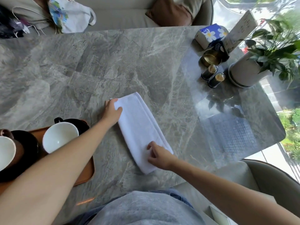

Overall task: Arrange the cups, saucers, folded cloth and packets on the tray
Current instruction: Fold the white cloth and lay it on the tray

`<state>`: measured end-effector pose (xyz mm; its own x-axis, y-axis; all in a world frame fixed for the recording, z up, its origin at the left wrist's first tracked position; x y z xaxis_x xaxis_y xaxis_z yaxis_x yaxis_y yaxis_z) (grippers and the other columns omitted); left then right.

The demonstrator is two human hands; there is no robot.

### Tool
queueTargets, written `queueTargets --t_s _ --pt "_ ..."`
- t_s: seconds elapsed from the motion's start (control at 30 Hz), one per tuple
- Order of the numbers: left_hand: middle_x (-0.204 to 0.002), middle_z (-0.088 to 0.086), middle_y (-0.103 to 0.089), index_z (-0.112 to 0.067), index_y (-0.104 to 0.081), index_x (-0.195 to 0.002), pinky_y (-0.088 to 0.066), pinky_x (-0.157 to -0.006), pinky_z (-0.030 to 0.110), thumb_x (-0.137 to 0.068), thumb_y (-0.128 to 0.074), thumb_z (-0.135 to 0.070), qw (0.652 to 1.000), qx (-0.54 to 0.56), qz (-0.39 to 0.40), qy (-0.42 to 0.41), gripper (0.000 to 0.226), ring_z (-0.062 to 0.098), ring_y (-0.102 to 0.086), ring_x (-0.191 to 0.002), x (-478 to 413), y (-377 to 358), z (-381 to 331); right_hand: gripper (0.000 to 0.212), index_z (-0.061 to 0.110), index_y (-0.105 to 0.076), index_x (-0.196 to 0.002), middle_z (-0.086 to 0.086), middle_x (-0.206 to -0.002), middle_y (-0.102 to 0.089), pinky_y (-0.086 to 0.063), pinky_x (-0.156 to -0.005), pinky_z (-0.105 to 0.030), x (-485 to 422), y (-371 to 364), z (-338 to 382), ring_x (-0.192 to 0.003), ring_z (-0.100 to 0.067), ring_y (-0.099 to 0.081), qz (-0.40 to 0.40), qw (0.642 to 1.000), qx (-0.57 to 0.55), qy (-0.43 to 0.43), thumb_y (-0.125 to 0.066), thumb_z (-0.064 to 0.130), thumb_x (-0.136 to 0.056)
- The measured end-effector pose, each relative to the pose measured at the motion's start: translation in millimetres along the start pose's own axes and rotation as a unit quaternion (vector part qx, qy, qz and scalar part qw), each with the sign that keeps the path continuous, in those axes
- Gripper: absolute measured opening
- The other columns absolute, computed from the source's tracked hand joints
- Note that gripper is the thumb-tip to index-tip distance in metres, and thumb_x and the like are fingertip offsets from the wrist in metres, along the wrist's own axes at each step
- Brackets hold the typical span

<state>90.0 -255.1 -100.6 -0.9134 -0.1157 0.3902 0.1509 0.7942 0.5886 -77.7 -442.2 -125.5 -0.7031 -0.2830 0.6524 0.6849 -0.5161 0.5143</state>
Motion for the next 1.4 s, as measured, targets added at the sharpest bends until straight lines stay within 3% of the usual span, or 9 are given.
queueTargets --t_s 0.1,0.2,0.33,0.47,0.63,0.8,0.97,1.23,1.4 --pt "-0.143 0.02 -0.03 0.001 -0.038 -0.135 -0.025 -0.104 0.026 -0.089 -0.051 -0.008 0.999 -0.018 0.016 -0.026 0.049 0.027 -0.037 -0.131 -15 6 -15 0.038 0.008 -0.038 -0.119 -0.002 -0.076 -0.056 -0.045 -0.062 -0.029 -7 -25 19 -0.067 -0.019 -0.056 0.058 0.991 -0.117 -0.025 -0.056 0.013 -0.085" --pt "-0.148 0.011 -0.022 -0.006 -0.033 -0.135 -0.027 -0.106 0.037 -0.087 -0.054 -0.015 0.984 -0.15 0.002 -0.093 0.053 0.027 -0.031 -0.131 -9 9 -32 0.036 0.009 -0.036 -0.121 -0.001 -0.076 -0.053 -0.049 -0.061 -0.028 -16 -32 29 -0.063 -0.014 -0.056 0.088 0.972 -0.212 -0.056 -0.053 0.013 -0.089" --pt "-0.131 0.005 -0.044 -0.013 -0.044 -0.123 -0.036 -0.097 0.042 -0.085 -0.051 -0.015 0.941 -0.248 0.067 -0.223 0.039 0.027 -0.043 -0.12 48 -25 -40 0.034 0.008 -0.037 -0.123 -0.005 -0.08 -0.054 -0.048 -0.062 -0.028 -19 -30 33 -0.068 -0.017 -0.056 0.12 0.962 -0.236 -0.061 -0.05 0.013 -0.092" --pt "-0.093 0.0 -0.063 -0.016 -0.057 -0.095 -0.042 -0.076 0.033 -0.083 -0.051 -0.015 0.893 -0.276 0.137 -0.329 0.013 0.023 -0.06 -0.089 121 -51 -25 0.022 0.012 -0.052 -0.108 -0.002 -0.088 -0.054 -0.044 -0.067 -0.031 -12 3 39 -0.076 -0.018 -0.052 0.038 0.995 -0.001 0.09 -0.054 0.012 -0.086" --pt "-0.084 -0.003 -0.061 -0.02 -0.059 -0.083 -0.031 -0.077 0.026 -0.075 -0.064 -0.032 0.838 -0.34 0.21 -0.371 0.015 0.018 -0.06 -0.08 167 -68 14 0.022 0.024 -0.056 -0.103 0.001 -0.107 -0.054 -0.04 -0.077 -0.033 10 12 21 -0.101 -0.018 -0.049 0.018 0.926 0.304 0.224 -0.061 0.028 -0.082" --pt "-0.091 -0.007 -0.053 -0.024 -0.051 -0.085 -0.044 -0.086 0.027 -0.067 -0.054 -0.063 0.828 -0.404 0.189 -0.34 0.042 0.015 -0.053 -0.087 174 -71 33 0.028 0.026 -0.055 -0.105 0.003 -0.111 -0.055 -0.039 -0.083 -0.035 12 8 12 -0.103 -0.02 -0.051 0.007 0.909 0.347 0.23 -0.065 0.029 -0.08" --pt "-0.083 -0.006 -0.055 -0.025 -0.05 -0.071 -0.05 -0.075 0.028 -0.06 -0.066 -0.056 0.801 -0.437 0.179 -0.367 0.037 0.015 -0.057 -0.08 179 -74 25 0.02 0.021 -0.056 -0.101 0.0 -0.105 -0.059 -0.039 -0.084 -0.036 7 11 18 -0.1 -0.024 -0.057 0.012 0.916 0.34 0.215 -0.061 0.019 -0.081" --pt "-0.079 -0.007 -0.058 -0.023 -0.054 -0.065 -0.049 -0.067 0.017 -0.059 -0.075 -0.046 0.797 -0.425 0.189 -0.385 0.031 0.011 -0.058 -0.075 184 -71 20 0.019 0.018 -0.055 -0.094 -0.002 -0.095 -0.06 -0.045 -0.076 -0.036 12 9 26 -0.089 -0.026 -0.057 -0.013 0.902 0.373 0.218 -0.049 0.019 -0.076" --pt "-0.098 0.0 -0.058 -0.014 -0.058 -0.088 -0.043 -0.076 0.024 -0.087 -0.05 -0.029 0.863 -0.325 0.202 -0.33 0.017 0.016 -0.055 -0.096 175 -59 25 0.018 0.02 -0.051 -0.093 0.003 -0.1 -0.055 -0.046 -0.058 -0.035 16 21 21 -0.081 -0.022 -0.057 -0.05 0.944 0.259 0.199 -0.05 0.025 -0.076"
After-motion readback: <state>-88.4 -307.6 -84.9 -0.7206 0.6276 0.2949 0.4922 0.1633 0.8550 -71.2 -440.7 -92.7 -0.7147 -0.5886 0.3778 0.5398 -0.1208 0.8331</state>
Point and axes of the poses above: each hand's wrist, its own x-axis away from the middle knuckle, its own y-axis out of the back of the hand, z = x × y, the point moved 10 cm from there along -x, towards the middle knuckle
